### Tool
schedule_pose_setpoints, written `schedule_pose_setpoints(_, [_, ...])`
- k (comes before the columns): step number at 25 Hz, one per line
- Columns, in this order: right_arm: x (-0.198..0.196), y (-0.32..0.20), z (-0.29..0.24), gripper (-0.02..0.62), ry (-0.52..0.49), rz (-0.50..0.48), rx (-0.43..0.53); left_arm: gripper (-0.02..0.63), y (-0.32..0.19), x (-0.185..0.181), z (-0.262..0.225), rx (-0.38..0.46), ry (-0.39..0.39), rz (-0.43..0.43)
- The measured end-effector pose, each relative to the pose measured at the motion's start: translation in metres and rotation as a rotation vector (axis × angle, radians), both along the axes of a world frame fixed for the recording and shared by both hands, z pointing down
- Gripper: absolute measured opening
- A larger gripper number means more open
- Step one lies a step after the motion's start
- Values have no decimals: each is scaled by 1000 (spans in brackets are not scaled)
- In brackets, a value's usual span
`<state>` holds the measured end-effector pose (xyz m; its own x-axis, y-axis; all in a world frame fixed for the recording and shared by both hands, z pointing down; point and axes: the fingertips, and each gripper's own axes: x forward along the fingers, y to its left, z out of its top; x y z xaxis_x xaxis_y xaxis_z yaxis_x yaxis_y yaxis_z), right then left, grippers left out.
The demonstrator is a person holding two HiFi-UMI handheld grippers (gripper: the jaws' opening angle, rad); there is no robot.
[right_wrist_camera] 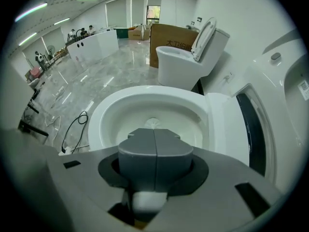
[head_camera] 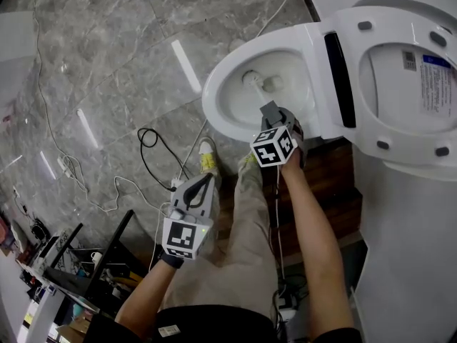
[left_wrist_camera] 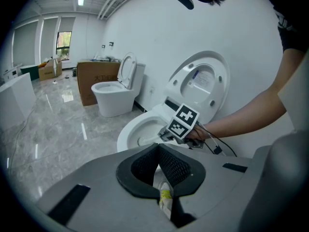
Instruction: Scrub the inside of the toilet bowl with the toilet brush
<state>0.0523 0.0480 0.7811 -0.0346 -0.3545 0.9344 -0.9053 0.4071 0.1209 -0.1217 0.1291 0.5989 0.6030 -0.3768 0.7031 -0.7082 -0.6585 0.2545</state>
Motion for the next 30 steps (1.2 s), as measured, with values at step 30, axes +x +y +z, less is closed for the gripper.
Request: schedule_pose_setpoints(30, [88,9,-13,158,294,149,-4,18,-6,3,-16,26,45,14])
